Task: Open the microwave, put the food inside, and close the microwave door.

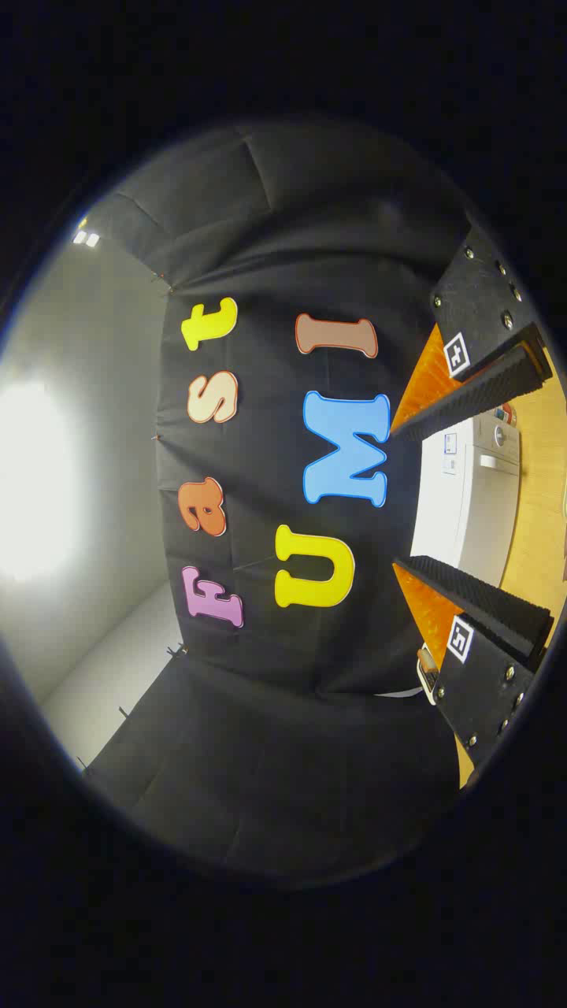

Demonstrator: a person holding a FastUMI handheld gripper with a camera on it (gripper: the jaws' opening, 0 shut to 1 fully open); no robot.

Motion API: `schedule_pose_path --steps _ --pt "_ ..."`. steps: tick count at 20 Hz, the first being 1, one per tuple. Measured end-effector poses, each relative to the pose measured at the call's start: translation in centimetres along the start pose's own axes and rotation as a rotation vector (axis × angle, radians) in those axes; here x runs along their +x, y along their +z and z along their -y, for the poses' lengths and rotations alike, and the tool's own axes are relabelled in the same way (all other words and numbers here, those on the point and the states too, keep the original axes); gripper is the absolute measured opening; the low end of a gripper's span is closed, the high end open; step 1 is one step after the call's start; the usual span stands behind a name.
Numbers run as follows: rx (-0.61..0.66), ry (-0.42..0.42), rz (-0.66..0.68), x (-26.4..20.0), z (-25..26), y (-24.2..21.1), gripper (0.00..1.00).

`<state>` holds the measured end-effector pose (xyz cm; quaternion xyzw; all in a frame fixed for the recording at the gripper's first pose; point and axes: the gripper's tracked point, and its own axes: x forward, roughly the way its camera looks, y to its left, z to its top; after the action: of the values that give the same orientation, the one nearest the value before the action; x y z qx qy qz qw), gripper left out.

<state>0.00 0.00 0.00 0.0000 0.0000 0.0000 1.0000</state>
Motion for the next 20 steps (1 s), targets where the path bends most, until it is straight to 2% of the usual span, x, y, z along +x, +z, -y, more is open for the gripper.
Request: schedule_pose_path --steps 9,11,14,20 --pt "-0.021 0.01 0.081 -0.3 -2.7 1.9 0.94" --pt "0.005 0.04 0.099 -0.3 -3.8 2.1 0.94" --pt "0.034 0.03 0.133 -0.1 -3.2 2.3 0.94" --pt "0.024 0.019 0.118 1.6 -2.1 -0.2 0.94"
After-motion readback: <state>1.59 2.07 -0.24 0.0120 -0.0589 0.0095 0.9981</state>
